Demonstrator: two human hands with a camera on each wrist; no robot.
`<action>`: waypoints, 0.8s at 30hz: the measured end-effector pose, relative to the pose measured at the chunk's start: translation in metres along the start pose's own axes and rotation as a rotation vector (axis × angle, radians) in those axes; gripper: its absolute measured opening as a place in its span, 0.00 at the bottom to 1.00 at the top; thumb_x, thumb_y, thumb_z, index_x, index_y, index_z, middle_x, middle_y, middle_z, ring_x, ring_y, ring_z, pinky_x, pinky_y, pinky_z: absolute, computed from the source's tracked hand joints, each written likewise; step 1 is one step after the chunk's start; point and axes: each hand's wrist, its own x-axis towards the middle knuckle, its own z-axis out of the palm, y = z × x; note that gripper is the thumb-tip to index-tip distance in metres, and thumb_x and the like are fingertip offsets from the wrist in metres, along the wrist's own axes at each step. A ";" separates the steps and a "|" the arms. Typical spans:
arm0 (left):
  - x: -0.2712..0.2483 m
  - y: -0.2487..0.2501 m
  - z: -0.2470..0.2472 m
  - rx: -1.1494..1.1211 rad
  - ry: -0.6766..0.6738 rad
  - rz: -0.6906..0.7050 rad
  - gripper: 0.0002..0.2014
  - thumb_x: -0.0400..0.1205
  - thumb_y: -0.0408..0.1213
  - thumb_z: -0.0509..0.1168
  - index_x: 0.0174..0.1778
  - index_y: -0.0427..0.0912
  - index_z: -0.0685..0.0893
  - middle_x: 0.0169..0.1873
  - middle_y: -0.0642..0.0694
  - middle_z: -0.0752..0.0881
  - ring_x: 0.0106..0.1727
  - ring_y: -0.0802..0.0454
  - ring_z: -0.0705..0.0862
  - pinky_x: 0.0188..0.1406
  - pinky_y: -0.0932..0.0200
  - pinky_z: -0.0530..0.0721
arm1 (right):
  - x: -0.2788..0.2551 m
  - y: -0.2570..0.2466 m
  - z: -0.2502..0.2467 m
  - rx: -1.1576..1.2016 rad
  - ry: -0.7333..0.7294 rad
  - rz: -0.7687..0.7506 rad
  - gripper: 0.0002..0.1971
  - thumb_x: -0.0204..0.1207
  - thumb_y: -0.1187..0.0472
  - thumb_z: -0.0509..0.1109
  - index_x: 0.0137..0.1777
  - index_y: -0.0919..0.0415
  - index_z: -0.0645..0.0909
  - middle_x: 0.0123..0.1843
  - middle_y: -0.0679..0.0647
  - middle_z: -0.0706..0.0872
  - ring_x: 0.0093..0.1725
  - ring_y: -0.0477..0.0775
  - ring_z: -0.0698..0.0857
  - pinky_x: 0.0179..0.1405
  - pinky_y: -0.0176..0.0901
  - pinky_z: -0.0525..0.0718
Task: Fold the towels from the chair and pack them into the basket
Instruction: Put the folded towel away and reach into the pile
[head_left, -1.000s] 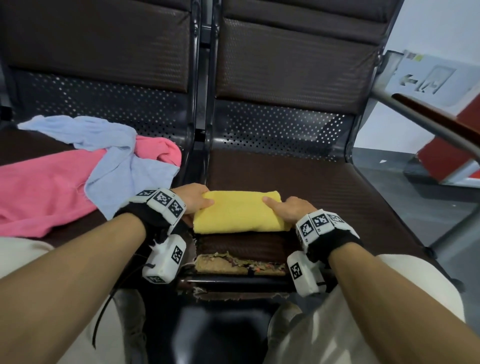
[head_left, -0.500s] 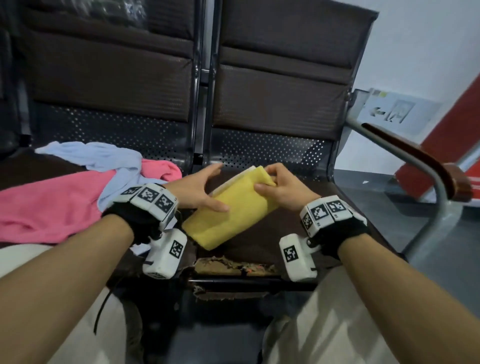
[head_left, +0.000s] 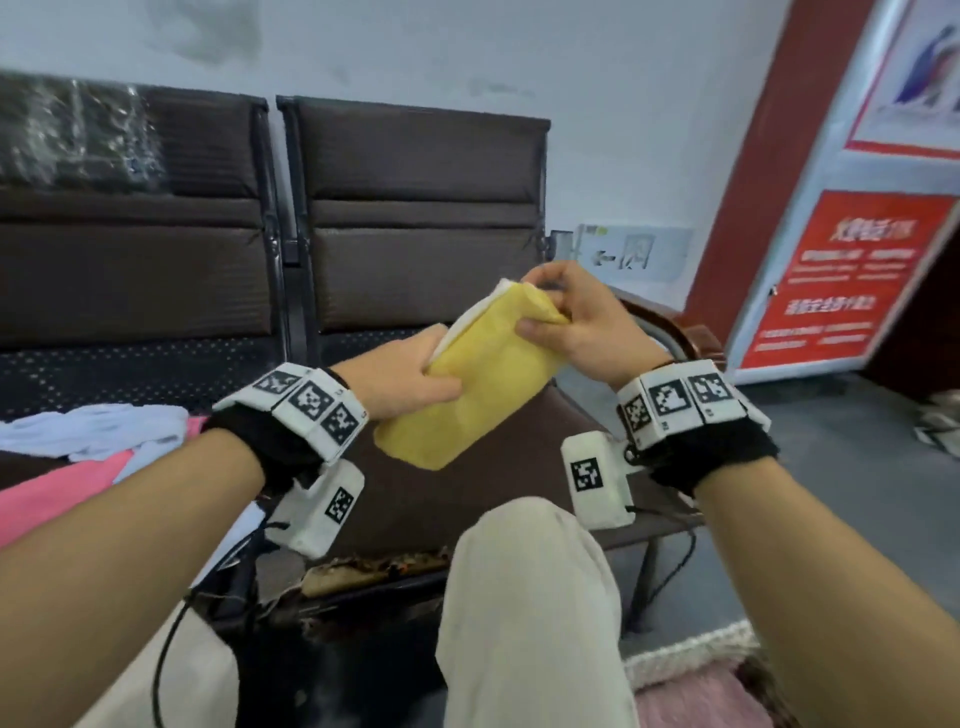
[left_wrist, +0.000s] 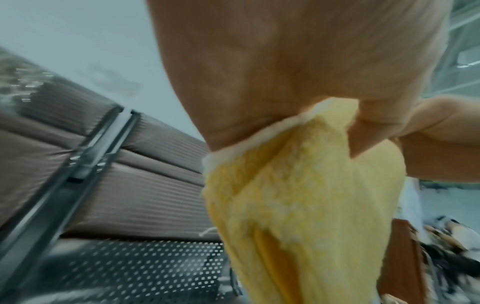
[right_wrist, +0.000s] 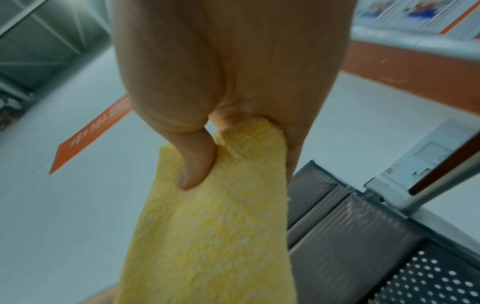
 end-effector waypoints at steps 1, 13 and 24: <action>0.003 0.015 0.007 0.065 -0.020 0.007 0.13 0.81 0.45 0.62 0.60 0.49 0.71 0.51 0.46 0.82 0.52 0.46 0.83 0.51 0.49 0.82 | -0.015 0.004 -0.014 0.024 0.056 0.021 0.17 0.74 0.67 0.74 0.52 0.47 0.74 0.46 0.49 0.85 0.46 0.44 0.84 0.46 0.42 0.83; 0.048 0.177 0.184 0.279 -0.404 0.348 0.19 0.86 0.48 0.55 0.63 0.35 0.72 0.52 0.41 0.80 0.51 0.43 0.80 0.44 0.54 0.73 | -0.245 0.103 -0.134 0.108 0.704 0.399 0.11 0.75 0.60 0.74 0.56 0.60 0.80 0.49 0.54 0.87 0.50 0.52 0.85 0.49 0.48 0.83; 0.041 0.135 0.409 0.301 -0.804 0.285 0.20 0.83 0.37 0.61 0.71 0.38 0.71 0.66 0.41 0.78 0.65 0.45 0.78 0.50 0.62 0.70 | -0.400 0.229 -0.104 -0.132 0.487 0.833 0.18 0.77 0.61 0.72 0.65 0.64 0.76 0.59 0.59 0.84 0.56 0.52 0.81 0.53 0.38 0.79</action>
